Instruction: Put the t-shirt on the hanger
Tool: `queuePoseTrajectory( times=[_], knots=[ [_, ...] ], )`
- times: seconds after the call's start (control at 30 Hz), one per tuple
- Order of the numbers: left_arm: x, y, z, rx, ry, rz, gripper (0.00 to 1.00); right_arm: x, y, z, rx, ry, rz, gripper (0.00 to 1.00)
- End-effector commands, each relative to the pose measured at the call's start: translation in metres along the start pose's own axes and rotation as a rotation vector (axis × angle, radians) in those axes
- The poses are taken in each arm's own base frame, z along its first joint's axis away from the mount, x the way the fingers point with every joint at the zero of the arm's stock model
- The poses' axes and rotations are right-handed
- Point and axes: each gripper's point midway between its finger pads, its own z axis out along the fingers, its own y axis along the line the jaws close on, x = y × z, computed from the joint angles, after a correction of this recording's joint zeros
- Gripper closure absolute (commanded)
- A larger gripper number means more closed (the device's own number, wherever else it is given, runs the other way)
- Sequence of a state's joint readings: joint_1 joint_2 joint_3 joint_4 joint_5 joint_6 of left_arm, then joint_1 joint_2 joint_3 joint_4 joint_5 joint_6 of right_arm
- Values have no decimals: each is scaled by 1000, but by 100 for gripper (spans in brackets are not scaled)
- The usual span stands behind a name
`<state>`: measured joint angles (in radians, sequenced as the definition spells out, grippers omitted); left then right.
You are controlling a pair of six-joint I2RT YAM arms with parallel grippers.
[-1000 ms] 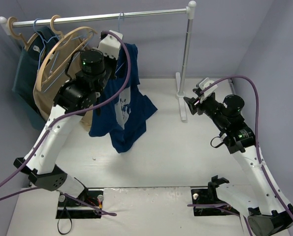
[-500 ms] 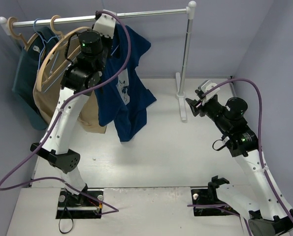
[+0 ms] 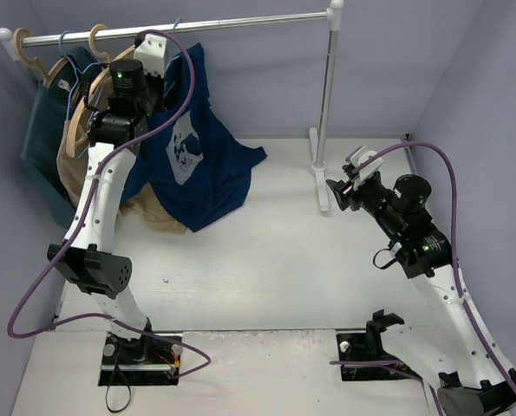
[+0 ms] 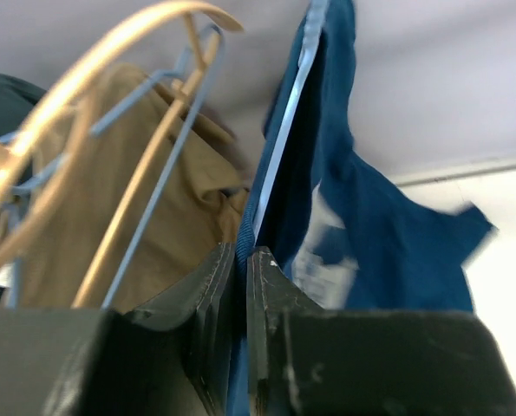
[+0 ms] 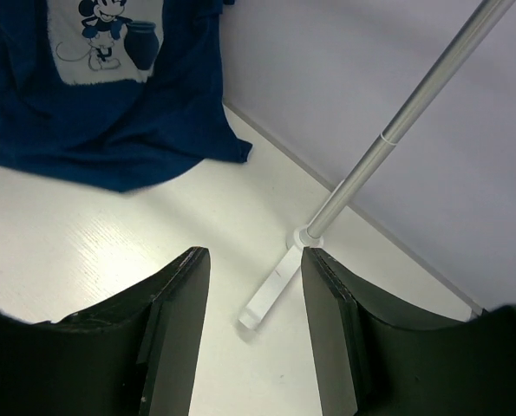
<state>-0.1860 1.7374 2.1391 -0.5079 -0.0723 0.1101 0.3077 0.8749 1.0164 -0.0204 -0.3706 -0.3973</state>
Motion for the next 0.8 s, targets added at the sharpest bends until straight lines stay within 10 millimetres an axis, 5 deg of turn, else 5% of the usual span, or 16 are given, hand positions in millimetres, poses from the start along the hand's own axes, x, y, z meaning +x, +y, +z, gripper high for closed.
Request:
queuePoseTrajectory(
  times=[0.0, 0.27, 0.3, 0.4, 0.6, 0.7, 0.73, 0.77],
  knots=[
    [-38, 4, -21, -2, -130, -41, 100, -17, -7, 0, 28, -63, -23, 53],
    [-24, 37, -34, -154, -99, -76, 99, -11, -4, 3, 17, -50, -13, 52],
    [-27, 35, -37, -141, -105, -75, 73, -11, -4, 3, 16, -52, -10, 50],
    [-42, 31, -51, -101, -148, -87, 38, -12, -4, 3, 16, -55, -3, 48],
    [-78, 32, -107, -46, -248, -132, 28, -22, -5, 0, 13, -75, -10, 39],
    [-73, 25, -142, 1, -246, -155, 27, -28, -6, -5, 20, -82, -5, 32],
    [-74, 21, -168, 32, -265, -185, 27, -30, -7, -7, 27, -83, -3, 25],
    [-49, 11, -165, 59, -206, -187, 27, -31, -10, -10, 39, -78, 1, 21]
  ],
)
